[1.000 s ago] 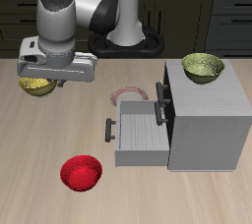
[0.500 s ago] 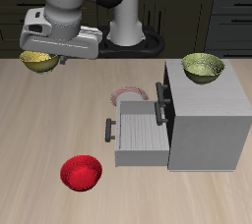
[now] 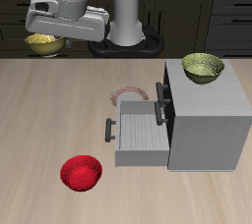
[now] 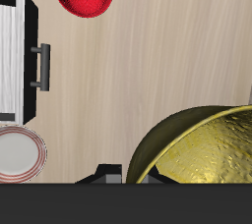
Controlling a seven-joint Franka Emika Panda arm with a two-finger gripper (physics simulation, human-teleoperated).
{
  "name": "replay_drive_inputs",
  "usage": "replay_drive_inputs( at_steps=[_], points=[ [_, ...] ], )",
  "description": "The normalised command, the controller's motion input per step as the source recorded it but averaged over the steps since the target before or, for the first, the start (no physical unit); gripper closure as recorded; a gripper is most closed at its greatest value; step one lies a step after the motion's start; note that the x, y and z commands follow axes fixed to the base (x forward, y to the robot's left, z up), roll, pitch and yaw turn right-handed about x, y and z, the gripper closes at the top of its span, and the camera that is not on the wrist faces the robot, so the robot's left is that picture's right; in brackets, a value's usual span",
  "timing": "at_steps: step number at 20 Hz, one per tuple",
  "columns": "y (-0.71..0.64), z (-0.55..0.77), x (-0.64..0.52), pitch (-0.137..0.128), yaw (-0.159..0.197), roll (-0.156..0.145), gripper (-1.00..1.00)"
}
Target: Place the yellow bowl in the bottom drawer of the white cabinet
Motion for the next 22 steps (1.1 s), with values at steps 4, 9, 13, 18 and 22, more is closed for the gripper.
replay_drive_inputs(
  at_steps=[4,9,13,18,22],
  points=[
    [0.37,0.27,0.15,-0.035,0.018,0.037,1.0],
    [0.49,0.15,0.26,-0.027,0.032,0.073,1.0],
    [0.44,-0.03,0.28,-0.006,0.02,0.073,1.0],
    [0.61,-0.2,0.32,0.02,0.014,0.093,1.0],
    [0.57,-0.22,0.25,0.031,-0.026,0.083,1.0]
  ],
)
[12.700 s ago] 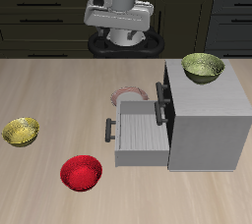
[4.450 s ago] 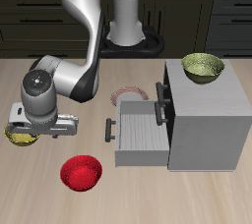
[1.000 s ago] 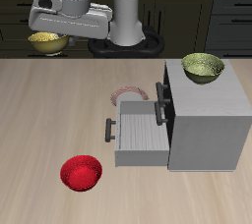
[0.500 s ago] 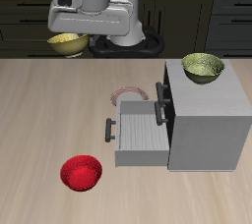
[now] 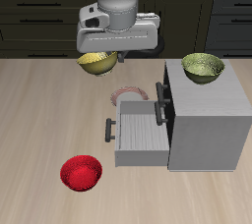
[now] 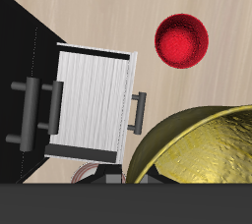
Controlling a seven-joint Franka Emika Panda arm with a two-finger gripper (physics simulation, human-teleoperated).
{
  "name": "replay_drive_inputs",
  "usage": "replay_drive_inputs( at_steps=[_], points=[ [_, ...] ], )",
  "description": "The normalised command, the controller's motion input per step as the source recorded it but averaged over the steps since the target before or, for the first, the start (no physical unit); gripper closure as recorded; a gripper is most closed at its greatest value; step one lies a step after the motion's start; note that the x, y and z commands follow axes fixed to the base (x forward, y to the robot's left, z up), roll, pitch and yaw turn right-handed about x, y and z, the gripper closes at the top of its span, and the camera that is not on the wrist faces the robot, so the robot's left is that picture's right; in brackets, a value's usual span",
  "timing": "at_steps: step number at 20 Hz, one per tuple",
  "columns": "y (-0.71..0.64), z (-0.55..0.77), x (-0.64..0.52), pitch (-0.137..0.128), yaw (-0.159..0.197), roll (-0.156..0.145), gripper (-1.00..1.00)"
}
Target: Place the yellow bowl in the bottom drawer of the white cabinet
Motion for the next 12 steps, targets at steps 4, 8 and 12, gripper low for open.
replay_drive_inputs(
  at_steps=[4,8,12],
  points=[
    [0.48,-0.15,0.14,0.019,0.008,0.068,1.0],
    [0.23,-0.06,0.07,0.013,-0.006,0.036,1.0],
    [0.22,-0.15,0.04,0.019,-0.01,0.041,1.0]
  ],
)
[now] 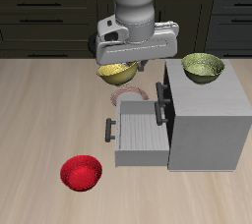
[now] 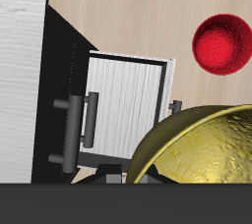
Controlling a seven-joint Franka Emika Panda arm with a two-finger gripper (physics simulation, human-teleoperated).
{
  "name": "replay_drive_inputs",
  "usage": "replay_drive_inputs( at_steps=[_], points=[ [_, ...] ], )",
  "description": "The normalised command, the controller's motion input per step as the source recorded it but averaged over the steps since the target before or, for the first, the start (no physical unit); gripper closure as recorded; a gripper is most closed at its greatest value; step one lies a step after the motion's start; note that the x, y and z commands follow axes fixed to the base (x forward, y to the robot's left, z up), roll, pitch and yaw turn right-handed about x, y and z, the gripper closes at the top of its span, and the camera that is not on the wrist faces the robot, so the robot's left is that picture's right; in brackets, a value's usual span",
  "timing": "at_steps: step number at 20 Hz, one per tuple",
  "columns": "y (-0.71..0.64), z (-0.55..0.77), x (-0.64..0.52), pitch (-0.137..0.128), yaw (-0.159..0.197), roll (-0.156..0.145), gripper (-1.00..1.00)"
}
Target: Place the yellow bowl in the bottom drawer of the white cabinet
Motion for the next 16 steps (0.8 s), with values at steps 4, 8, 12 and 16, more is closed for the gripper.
replay_drive_inputs(
  at_steps=[4,8,12,16],
  points=[
    [0.22,-0.21,0.04,0.02,-0.004,0.036,1.0],
    [0.2,-0.31,0.08,0.027,0.004,0.036,1.0],
    [0.06,-0.34,0.06,0.028,-0.005,0.012,1.0],
    [0.08,-0.31,0.05,0.028,-0.013,0.034,1.0]
  ],
)
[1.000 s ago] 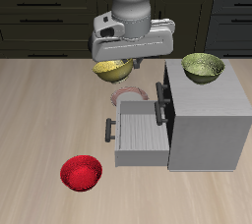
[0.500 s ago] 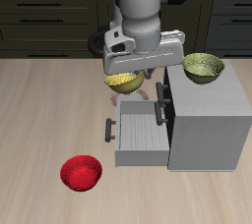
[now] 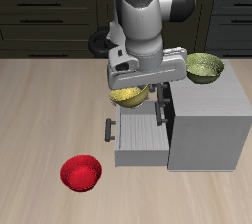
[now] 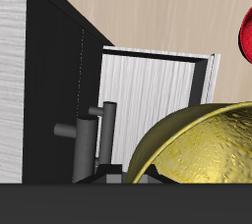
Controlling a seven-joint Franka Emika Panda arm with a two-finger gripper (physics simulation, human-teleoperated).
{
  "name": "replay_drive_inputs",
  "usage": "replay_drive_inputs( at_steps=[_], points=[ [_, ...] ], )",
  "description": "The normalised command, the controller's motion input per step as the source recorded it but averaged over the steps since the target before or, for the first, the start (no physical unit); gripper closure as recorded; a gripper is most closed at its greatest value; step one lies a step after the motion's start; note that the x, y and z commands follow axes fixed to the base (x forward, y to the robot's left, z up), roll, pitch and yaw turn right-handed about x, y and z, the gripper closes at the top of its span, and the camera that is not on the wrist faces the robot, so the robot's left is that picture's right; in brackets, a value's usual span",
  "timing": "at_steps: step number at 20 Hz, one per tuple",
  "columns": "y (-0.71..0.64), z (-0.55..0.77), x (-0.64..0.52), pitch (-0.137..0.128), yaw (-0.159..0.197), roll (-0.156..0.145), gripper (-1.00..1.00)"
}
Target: Place the yellow bowl in the bottom drawer of the white cabinet
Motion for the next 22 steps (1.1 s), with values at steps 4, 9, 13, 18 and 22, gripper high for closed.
replay_drive_inputs(
  at_steps=[4,9,13,18,22],
  points=[
    [0.1,-0.29,0.03,0.021,-0.004,0.049,1.0],
    [0.03,-0.36,0.08,0.049,0.001,0.022,1.0],
    [0.12,-0.42,0.08,0.056,0.019,0.044,1.0],
    [0.17,-0.31,0.06,0.052,0.07,0.051,-1.0],
    [0.06,-0.11,0.01,0.01,0.006,0.027,-1.0]
  ],
)
